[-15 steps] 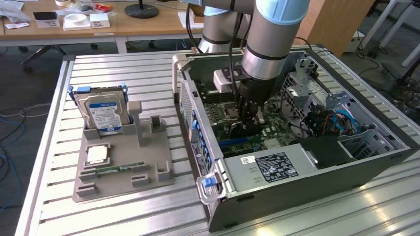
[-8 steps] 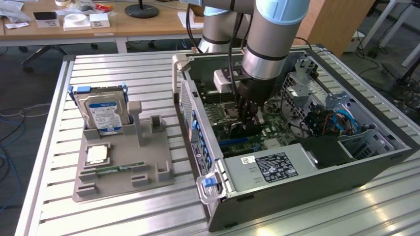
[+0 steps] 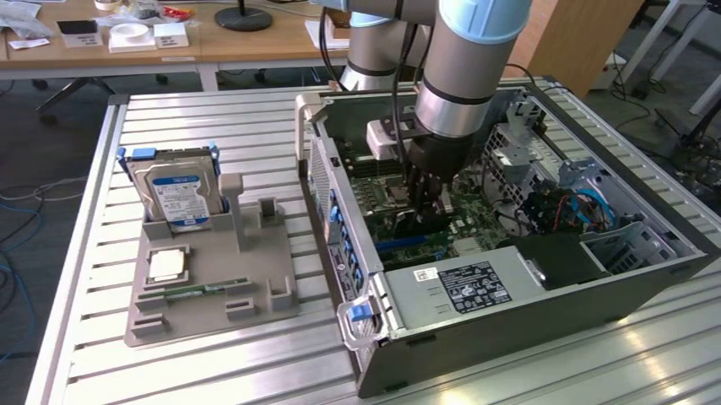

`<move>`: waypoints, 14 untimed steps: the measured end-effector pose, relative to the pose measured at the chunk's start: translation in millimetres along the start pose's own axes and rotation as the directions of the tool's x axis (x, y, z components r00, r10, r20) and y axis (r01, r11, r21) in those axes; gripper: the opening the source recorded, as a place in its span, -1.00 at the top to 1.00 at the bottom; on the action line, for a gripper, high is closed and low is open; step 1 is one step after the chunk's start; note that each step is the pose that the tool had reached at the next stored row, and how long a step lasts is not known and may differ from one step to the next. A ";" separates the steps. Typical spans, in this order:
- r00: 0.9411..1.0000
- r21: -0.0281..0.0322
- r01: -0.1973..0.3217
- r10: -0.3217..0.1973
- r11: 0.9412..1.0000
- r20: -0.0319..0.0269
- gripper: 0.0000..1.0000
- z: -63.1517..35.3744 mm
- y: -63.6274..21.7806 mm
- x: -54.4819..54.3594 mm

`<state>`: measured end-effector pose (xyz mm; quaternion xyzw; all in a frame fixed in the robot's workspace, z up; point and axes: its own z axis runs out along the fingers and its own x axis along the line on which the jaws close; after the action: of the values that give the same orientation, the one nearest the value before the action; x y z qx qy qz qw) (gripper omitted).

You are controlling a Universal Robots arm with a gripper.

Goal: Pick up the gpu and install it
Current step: 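Insert the gpu into the slot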

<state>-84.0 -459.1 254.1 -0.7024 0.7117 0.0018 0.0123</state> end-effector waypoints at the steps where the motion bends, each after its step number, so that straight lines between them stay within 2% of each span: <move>1: 1.000 0.000 0.000 0.000 1.000 0.000 0.47 0.9 0.0 0.0; 14: 1.000 0.000 0.000 0.000 1.000 -0.001 0.47 5.9 0.1 0.2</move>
<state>-84.1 -459.1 248.2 -0.7024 0.7117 0.0018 0.0120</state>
